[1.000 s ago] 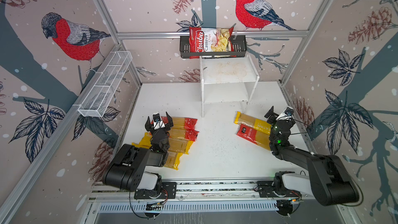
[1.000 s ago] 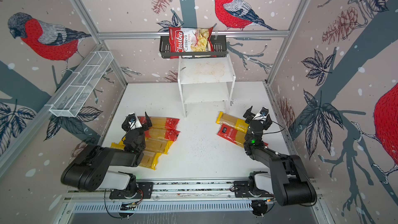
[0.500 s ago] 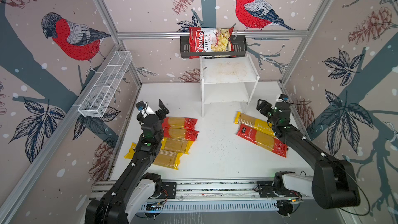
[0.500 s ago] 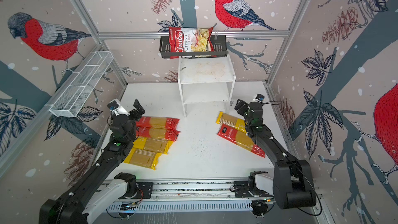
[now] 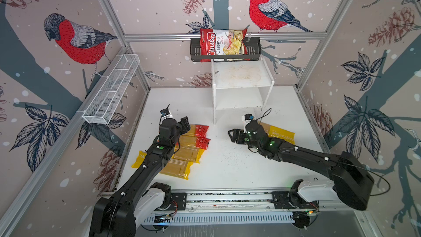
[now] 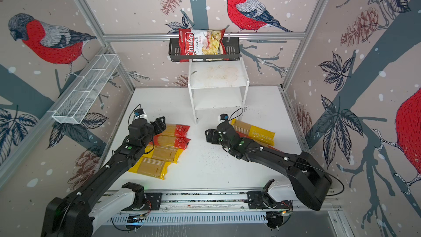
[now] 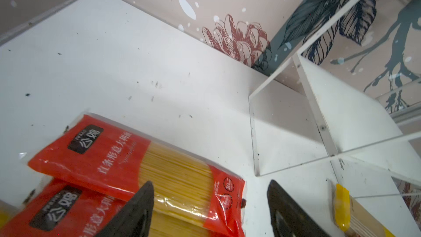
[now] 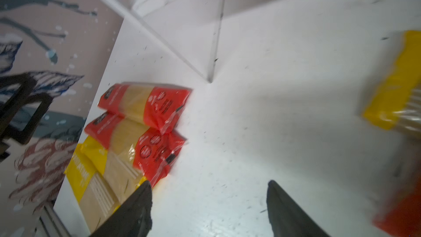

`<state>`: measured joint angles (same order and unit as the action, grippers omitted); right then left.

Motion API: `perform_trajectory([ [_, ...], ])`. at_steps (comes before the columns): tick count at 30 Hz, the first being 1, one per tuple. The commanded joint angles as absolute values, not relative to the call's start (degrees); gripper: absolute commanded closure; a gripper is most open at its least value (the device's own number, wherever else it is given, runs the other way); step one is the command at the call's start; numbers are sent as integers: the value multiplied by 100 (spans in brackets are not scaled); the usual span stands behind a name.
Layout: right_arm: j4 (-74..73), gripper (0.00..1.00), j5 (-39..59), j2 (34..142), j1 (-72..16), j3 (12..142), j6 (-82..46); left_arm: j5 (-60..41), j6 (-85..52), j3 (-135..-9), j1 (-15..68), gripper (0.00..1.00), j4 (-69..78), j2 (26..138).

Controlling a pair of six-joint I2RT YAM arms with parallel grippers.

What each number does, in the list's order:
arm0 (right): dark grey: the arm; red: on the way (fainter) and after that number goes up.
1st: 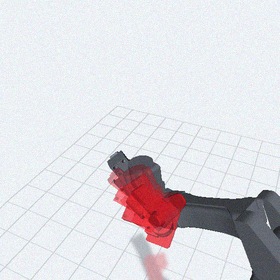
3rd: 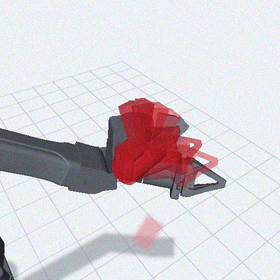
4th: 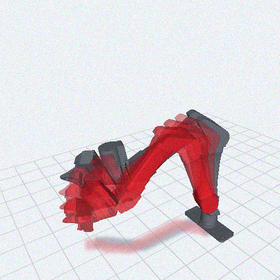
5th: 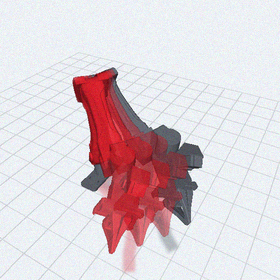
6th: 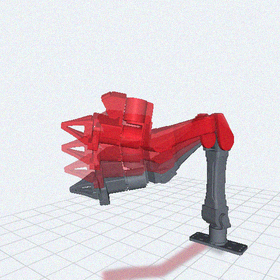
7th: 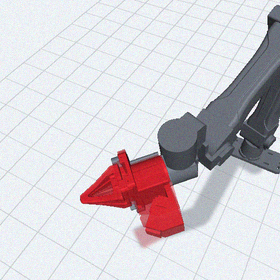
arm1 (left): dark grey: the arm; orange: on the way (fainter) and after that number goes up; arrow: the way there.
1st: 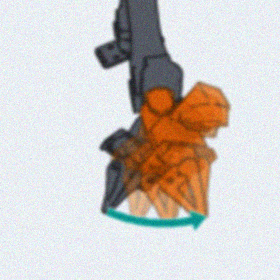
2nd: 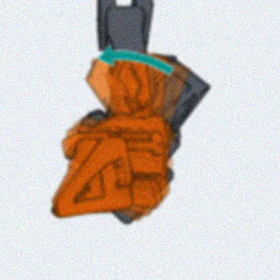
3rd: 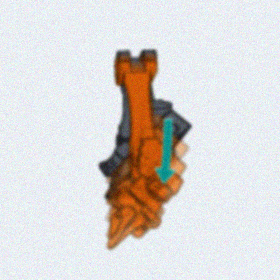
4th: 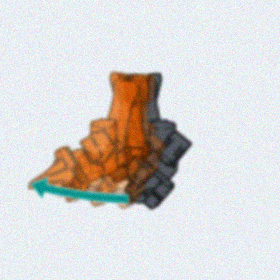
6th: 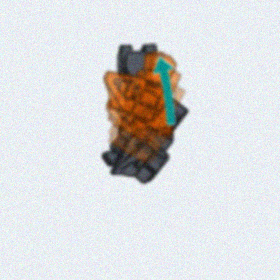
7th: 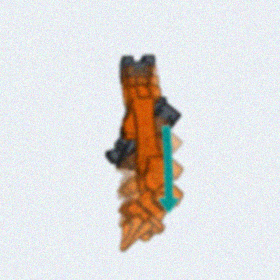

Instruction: Place and organize the pasta boxes and bags onto the shelf

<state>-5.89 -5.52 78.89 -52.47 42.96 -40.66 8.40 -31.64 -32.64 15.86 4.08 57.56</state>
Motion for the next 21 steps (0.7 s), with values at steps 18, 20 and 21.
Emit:
perform_trajectory([
  [18, -265, 36, -451, 9403, -5993, 5648, -4717, 669, -3146, -3629, 2015, 22, -244, 6023],
  [20, -196, 36, -385, 9502, -5972, 5741, -4779, 618, -3155, -3607, 2022, 22, -222, 6011],
  [21, -172, 37, -355, 9532, -5953, 5786, -4802, 619, -3147, -3604, 2021, 22, -228, 6004],
])
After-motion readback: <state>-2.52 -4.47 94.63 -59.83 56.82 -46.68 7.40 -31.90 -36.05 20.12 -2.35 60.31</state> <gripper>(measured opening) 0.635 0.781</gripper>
